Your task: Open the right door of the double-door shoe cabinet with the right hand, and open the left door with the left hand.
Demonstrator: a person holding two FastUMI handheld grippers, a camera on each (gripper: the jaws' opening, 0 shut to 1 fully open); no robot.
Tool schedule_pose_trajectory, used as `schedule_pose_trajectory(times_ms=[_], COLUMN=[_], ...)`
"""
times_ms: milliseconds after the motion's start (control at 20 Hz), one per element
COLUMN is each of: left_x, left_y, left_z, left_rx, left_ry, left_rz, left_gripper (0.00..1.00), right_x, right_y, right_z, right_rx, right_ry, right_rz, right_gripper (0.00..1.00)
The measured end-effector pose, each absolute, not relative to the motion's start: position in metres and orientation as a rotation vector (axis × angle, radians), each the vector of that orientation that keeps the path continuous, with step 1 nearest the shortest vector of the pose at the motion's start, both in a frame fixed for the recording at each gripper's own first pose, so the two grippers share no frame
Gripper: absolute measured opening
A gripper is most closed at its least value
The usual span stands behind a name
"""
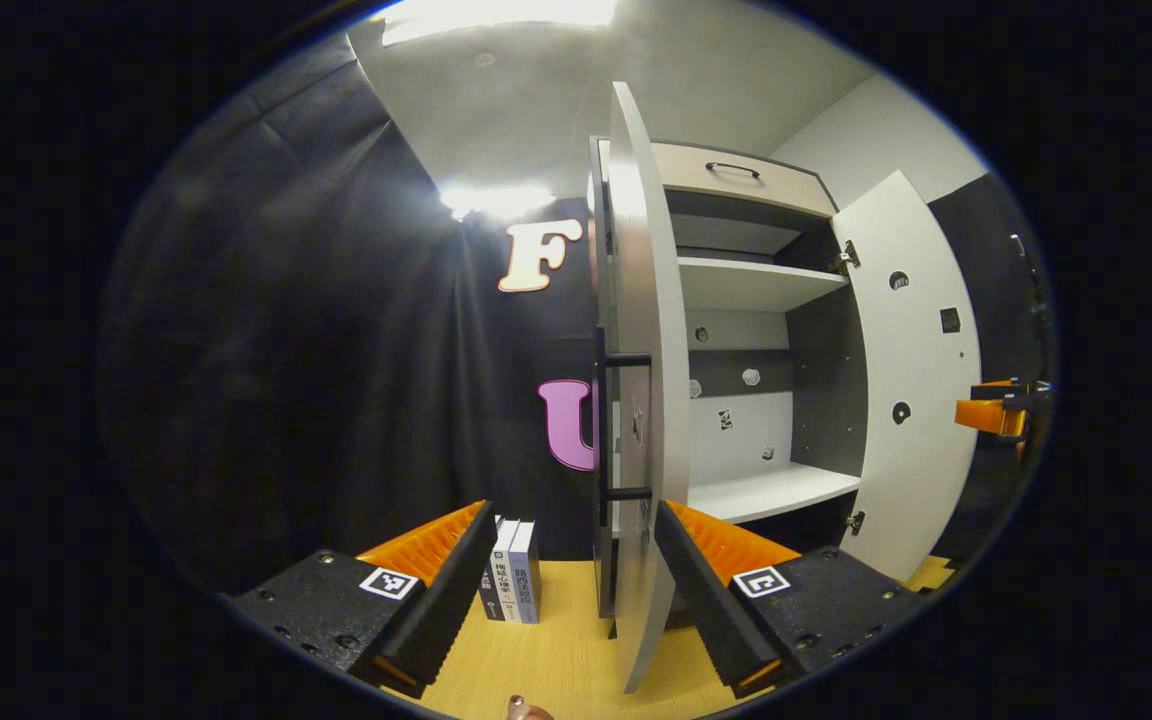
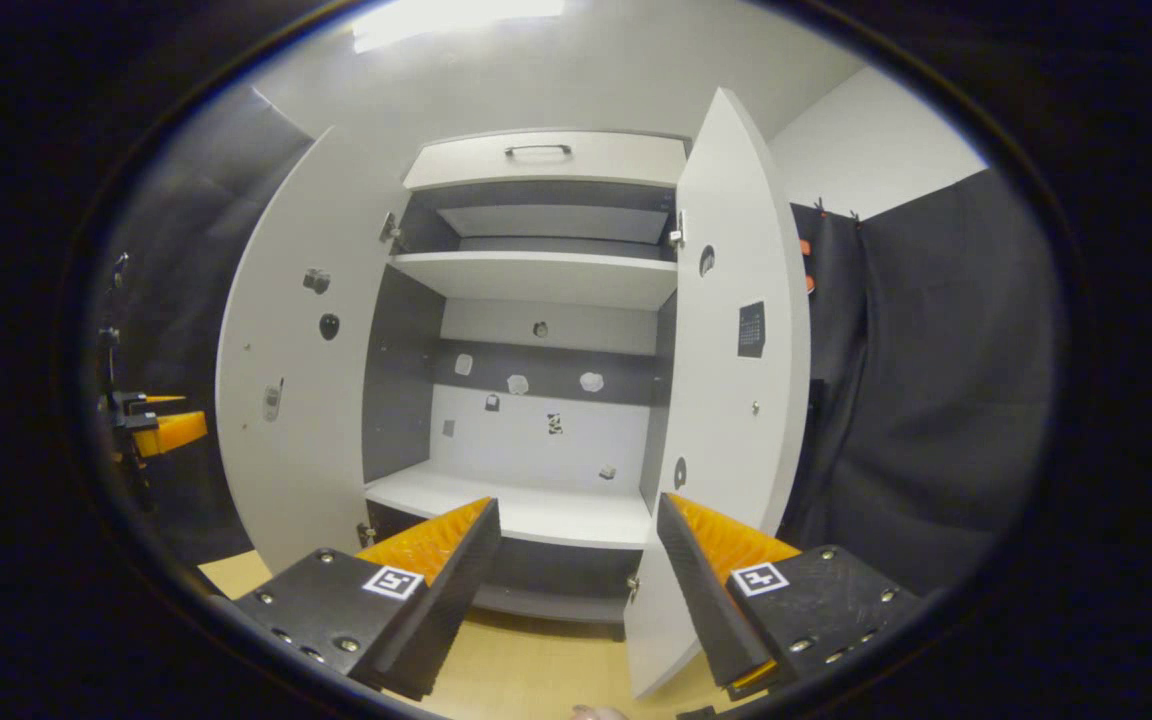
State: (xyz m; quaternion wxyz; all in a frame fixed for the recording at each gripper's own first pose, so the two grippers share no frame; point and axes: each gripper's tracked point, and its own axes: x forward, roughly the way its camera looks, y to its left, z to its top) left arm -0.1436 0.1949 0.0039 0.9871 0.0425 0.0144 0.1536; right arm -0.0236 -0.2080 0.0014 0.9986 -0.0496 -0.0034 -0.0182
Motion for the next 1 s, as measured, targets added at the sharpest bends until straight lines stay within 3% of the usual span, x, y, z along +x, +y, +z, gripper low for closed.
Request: schedule_pose_trajectory(times_ms=[150,300,400,700,1000], left_x=[-0.153,-0.137,-0.12,-0.074,-0.054], left_y=[0.165,0.108,0.074,-0.007,-0.019], left_z=[0.037,0.06,0.068,0.048,0.021], left_rx=[0.128,0.127,0.137,-0.003,-0.089], left_ry=[-0.016,-0.076,-0.122,-0.115,-0.046], left_rz=[0.316,0.213,0.148,-0.033,-0.037], left_gripper=[0.97,0.94,0.97,0.98,0.98], right_x=[-0.021,-0.018,-0.018,-0.019,-0.02], right_y=[-0.203,-0.196,-0.191,-0.185,-0.177], right_z=[-0.001,-0.003,-0.004,-0.003,0.0], right_rx=[-0.083,-0.057,-0.036,0.02,0.057], right_ry=[-0.001,0.001,0.001,-0.008,-0.022], right_rz=[-0.004,0.03,0.05,0.063,0.078], right_gripper=[0.96,0.96,0.96,0.96,0.96])
